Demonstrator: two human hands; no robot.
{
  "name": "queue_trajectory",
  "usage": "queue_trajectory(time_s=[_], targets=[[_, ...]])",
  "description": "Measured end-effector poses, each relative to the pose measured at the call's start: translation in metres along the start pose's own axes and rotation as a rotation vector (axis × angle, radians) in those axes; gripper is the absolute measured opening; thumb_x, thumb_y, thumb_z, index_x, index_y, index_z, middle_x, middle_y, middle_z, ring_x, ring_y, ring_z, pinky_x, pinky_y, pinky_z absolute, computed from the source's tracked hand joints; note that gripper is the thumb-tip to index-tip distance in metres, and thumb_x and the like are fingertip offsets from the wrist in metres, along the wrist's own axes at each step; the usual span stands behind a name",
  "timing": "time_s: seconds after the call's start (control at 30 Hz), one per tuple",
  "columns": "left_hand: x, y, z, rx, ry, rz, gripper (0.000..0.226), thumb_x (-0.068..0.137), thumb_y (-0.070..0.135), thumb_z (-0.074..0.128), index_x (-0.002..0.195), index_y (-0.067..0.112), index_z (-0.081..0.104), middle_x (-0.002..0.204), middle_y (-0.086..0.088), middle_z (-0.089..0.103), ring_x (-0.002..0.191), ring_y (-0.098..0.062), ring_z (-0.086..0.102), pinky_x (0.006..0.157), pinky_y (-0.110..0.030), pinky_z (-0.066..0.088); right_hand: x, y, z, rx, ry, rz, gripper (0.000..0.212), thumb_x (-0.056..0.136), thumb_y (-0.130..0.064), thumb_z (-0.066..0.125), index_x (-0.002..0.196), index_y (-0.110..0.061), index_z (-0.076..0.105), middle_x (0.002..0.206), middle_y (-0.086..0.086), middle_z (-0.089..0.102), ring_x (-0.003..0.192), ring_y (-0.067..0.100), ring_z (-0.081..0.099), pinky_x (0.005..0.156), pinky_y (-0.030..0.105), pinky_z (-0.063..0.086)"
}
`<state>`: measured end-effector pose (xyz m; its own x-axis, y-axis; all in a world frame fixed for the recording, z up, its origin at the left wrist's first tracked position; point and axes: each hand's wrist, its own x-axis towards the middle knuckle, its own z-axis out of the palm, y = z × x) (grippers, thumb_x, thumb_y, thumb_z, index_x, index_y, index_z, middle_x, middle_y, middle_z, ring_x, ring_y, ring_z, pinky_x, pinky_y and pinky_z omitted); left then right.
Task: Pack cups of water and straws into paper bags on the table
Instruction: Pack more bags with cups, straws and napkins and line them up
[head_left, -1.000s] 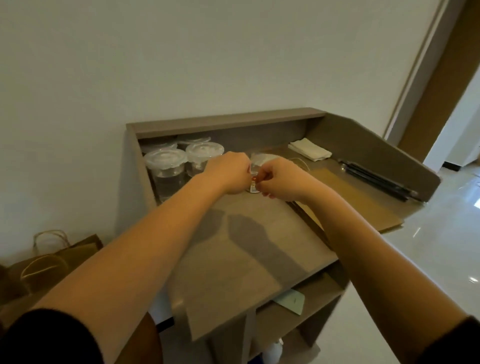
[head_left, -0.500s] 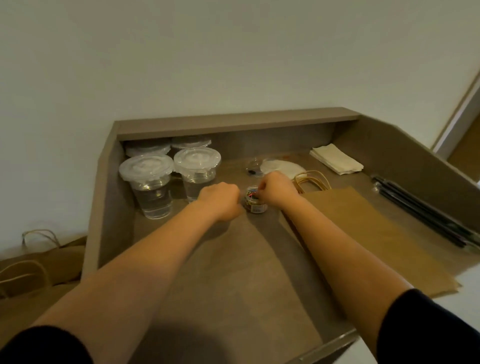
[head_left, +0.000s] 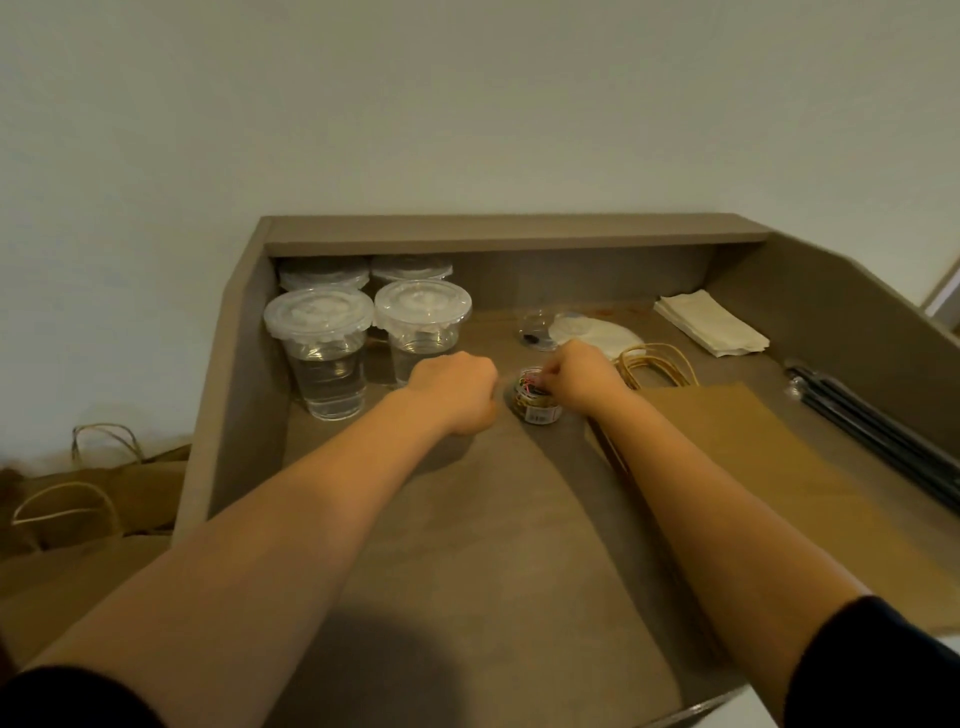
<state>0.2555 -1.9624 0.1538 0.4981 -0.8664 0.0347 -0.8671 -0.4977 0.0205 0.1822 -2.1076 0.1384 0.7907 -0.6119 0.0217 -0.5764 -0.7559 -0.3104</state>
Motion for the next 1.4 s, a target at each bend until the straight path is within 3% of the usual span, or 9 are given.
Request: queue_trajectory(time_s=[0.1,0.2,0.37,0.53,0.73,0.93,1.13,1.3,1.4], targets=[[-0.001,-0.002,0.000,-0.017,-0.009,-0.008,0.022,0.088,0.020,0.048,0.102,0.015,0.065,0.106,-0.010,0.065,0.097,-0.030,0.060,0.071,-0.034,0.044,-0.006,-0.001,-0.002,0.035,0.007,-0.036,0.032,0.092,-0.010,0.051,0.062,-0.006,0.062,0.067,0.010,0.058,0.076,0.027,0.057,0.062,0.030,0.045],[-0.002,-0.002,-0.001,-0.038,-0.010,-0.009,0.022,0.088,0.021,0.048,0.101,0.015,0.065,0.104,-0.009,0.065,0.096,-0.030,0.060,0.072,-0.034,0.045,-0.007,-0.001,-0.003,0.071,0.052,-0.045,0.024,0.090,-0.002,0.047,0.088,0.001,0.070,0.093,0.018,0.067,0.091,0.032,0.062,0.077,0.037,0.052],[-0.003,-0.002,0.002,-0.101,-0.014,-0.023,0.021,0.089,0.022,0.048,0.100,0.017,0.065,0.104,-0.008,0.065,0.095,-0.029,0.060,0.074,-0.034,0.047,-0.012,-0.001,-0.004,0.110,0.072,-0.051,0.023,0.092,-0.002,0.045,0.098,0.005,0.067,0.104,0.021,0.066,0.097,0.032,0.060,0.085,0.042,0.050],[-0.001,0.005,-0.003,-0.435,0.018,-0.062,0.033,0.092,0.033,0.055,0.120,0.016,0.060,0.117,-0.006,0.063,0.107,-0.025,0.059,0.089,-0.039,0.048,-0.031,-0.013,-0.009,0.329,0.146,-0.179,0.022,0.094,-0.005,0.048,0.106,-0.003,0.066,0.104,0.011,0.066,0.098,0.022,0.059,0.084,0.029,0.044],[-0.026,-0.002,-0.035,-0.715,0.024,-0.025,0.014,0.091,0.017,0.060,0.093,0.005,0.067,0.084,-0.005,0.067,0.061,-0.008,0.059,0.057,-0.017,0.048,-0.070,-0.036,-0.017,0.632,0.234,-0.260,0.016,0.089,-0.003,0.055,0.093,-0.014,0.065,0.079,-0.006,0.061,0.075,0.008,0.055,0.067,0.017,0.042],[-0.117,-0.033,-0.058,-0.604,0.088,0.013,0.012,0.094,0.020,0.054,0.088,0.014,0.063,0.078,0.002,0.062,0.067,-0.008,0.059,0.066,-0.024,0.049,-0.141,-0.095,-0.015,0.835,0.241,-0.319,0.025,0.086,-0.008,0.064,0.082,-0.033,0.062,0.076,-0.008,0.066,0.064,-0.003,0.059,0.062,0.016,0.047],[-0.238,-0.075,-0.047,-0.605,0.204,-0.068,0.014,0.096,0.021,0.050,0.085,0.020,0.058,0.073,0.008,0.054,0.070,-0.011,0.054,0.067,-0.029,0.045,-0.222,-0.183,0.003,0.751,0.183,-0.349,0.023,0.085,-0.007,0.064,0.077,-0.029,0.064,0.073,-0.007,0.066,0.067,0.004,0.058,0.070,0.023,0.051],[-0.326,-0.118,-0.028,-0.589,0.255,-0.127,0.013,0.096,0.025,0.049,0.084,0.024,0.054,0.075,0.009,0.055,0.071,-0.013,0.054,0.065,-0.031,0.044,-0.274,-0.247,0.040,0.658,0.136,-0.395,0.014,0.087,-0.011,0.062,0.082,-0.024,0.065,0.075,-0.012,0.062,0.071,-0.001,0.056,0.063,0.010,0.043],[-0.373,-0.145,0.005,-0.607,0.254,-0.194,0.010,0.095,0.028,0.050,0.087,0.025,0.056,0.074,0.013,0.053,0.068,-0.006,0.051,0.063,-0.028,0.044,-0.295,-0.277,0.081,0.654,0.010,-0.408,0.024,0.088,-0.010,0.060,0.073,-0.029,0.058,0.071,-0.012,0.059,0.070,0.006,0.057,0.067,0.020,0.049]])
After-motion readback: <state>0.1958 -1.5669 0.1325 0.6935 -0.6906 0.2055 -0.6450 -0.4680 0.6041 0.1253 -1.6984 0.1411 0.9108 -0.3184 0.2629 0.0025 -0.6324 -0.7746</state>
